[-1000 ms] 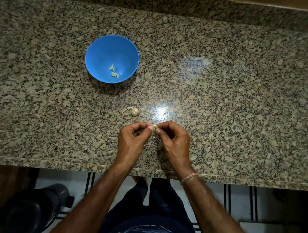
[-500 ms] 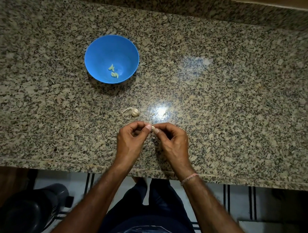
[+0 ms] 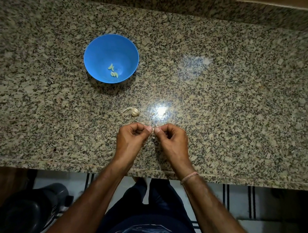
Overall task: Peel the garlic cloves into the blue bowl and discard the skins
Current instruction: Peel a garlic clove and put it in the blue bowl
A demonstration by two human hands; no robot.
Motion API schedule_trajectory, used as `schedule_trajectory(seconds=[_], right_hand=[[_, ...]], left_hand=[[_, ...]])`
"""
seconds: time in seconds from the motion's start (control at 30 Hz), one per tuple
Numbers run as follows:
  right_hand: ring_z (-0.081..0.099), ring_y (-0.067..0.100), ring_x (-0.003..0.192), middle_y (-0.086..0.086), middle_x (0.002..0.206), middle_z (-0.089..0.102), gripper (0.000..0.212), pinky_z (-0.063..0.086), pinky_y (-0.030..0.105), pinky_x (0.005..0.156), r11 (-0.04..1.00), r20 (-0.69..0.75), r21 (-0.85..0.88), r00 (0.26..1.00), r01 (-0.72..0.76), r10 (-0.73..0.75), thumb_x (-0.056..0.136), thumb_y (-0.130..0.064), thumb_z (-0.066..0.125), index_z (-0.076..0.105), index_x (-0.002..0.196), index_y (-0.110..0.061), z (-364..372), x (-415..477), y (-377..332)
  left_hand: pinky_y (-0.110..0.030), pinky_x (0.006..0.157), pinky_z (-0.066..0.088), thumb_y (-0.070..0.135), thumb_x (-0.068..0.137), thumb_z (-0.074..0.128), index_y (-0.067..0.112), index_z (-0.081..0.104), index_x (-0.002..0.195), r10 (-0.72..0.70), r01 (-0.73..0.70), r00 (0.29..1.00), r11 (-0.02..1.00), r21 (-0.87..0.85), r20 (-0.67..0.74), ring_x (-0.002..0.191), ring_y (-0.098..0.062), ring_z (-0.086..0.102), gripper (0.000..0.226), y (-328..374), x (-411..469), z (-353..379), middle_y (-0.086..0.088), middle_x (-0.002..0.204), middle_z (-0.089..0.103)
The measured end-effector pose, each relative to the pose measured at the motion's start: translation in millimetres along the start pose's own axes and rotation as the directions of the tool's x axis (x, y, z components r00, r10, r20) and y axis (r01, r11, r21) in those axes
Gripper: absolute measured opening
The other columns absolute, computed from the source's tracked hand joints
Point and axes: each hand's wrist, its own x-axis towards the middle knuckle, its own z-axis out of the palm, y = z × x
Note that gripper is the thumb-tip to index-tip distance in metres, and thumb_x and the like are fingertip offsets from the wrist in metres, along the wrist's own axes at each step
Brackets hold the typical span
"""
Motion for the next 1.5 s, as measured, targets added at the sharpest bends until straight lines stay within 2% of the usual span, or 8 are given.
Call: schedule_trajectory(seconds=[0.17,0.3,0.5,0.63,0.93,1.1,1.3,1.5], right_hand=[[0.054,0.013,0.063,-0.005,0.072,0.059,0.019,0.043,0.024,0.055,0.873,-0.027,-0.404,0.95,0.273,-0.31,0.098,-0.02,0.07,0.063,0.081,-0.015,4.1,1.6,-0.6],[0.061,0.011,0.069,0.001,0.078,0.069,0.019,0.055,0.025,0.066,0.99,-0.01,-0.118,0.997,-0.075,0.074,0.098,-0.024,0.071,0.066,0.081,-0.016,5.5,2.2,-10.4],[0.062,0.017,0.063,0.013,0.078,0.071,0.02,0.048,0.031,0.058,0.851,0.202,0.322,0.908,-0.416,0.367,0.102,-0.017,0.064,0.07,0.088,-0.005,4.1,-0.2,-14.9],[0.073,0.017,0.076,0.007,0.085,0.077,0.011,0.062,0.031,0.074,0.968,0.17,0.186,0.976,-0.167,0.136,0.101,-0.017,0.067,0.073,0.099,-0.007,0.1,-0.3,-10.3],[0.072,0.014,0.074,0.0,0.079,0.075,0.009,0.061,0.024,0.069,1.0,0.012,-0.007,1.0,-0.013,0.014,0.092,-0.02,0.077,0.075,0.085,-0.015,1.2,1.2,-9.9],[0.064,0.012,0.06,-0.007,0.069,0.066,0.014,0.056,0.031,0.054,0.93,-0.034,-0.294,0.97,0.221,-0.241,0.094,-0.019,0.072,0.068,0.081,-0.017,1.7,-0.5,-2.7],[0.068,0.008,0.069,-0.005,0.075,0.072,0.014,0.059,0.025,0.064,0.997,-0.059,-0.06,0.998,-0.039,0.035,0.089,-0.025,0.078,0.071,0.078,-0.019,4.2,0.3,-4.5],[0.069,0.009,0.07,-0.004,0.075,0.072,0.009,0.062,0.026,0.067,0.996,-0.072,-0.058,0.995,0.06,-0.064,0.09,-0.021,0.076,0.072,0.082,-0.02,2.5,-2.3,-7.9]], left_hand=[[-0.027,0.062,0.051,0.021,0.094,0.075,0.007,0.072,0.09,-0.245,0.247,0.969,0.943,-0.225,0.035,0.063,-0.013,0.06,0.015,-1.1,-0.3,6.0,-0.005,0.074,0.067],[-0.021,0.062,0.052,0.03,0.094,0.076,0.019,0.071,0.084,0.18,-0.131,0.973,0.947,0.292,-0.148,0.07,-0.011,0.067,0.016,-1.5,-5.4,9.2,0.002,0.077,0.072],[-0.035,0.07,0.062,0.028,0.093,0.076,0.02,0.07,0.085,0.215,-0.161,0.965,0.938,0.306,-0.152,0.077,-0.016,0.071,0.013,-1.1,-3.5,7.8,0.003,0.079,0.072],[-0.049,0.084,0.064,0.029,0.095,0.075,0.013,0.075,0.088,-0.012,0.014,0.991,1.0,0.018,-0.132,0.079,-0.025,0.076,0.017,1.7,0.5,2.9,-0.005,0.08,0.077],[-0.029,0.073,0.06,0.024,0.094,0.075,0.019,0.074,0.094,0.193,-0.168,0.975,0.965,0.202,-0.111,0.078,-0.012,0.07,0.006,-3.3,-1.2,2.3,0.001,0.084,0.075],[-0.028,0.067,0.053,0.018,0.094,0.075,0.006,0.072,0.091,-0.241,0.253,0.967,0.938,-0.235,0.08,0.068,-0.015,0.061,0.013,5.4,0.9,1.3,-0.006,0.075,0.068],[-0.029,0.077,0.06,0.021,0.092,0.078,0.021,0.074,0.091,0.229,-0.209,0.971,0.954,0.217,-0.071,0.085,-0.013,0.072,0.004,-5.6,-0.7,2.1,0.004,0.087,0.075],[-0.029,0.077,0.056,0.019,0.097,0.073,0.008,0.074,0.1,-0.065,0.063,0.998,0.979,-0.194,-0.004,0.078,-0.016,0.065,0.012,-0.5,1.1,6.4,-0.008,0.088,0.074]])
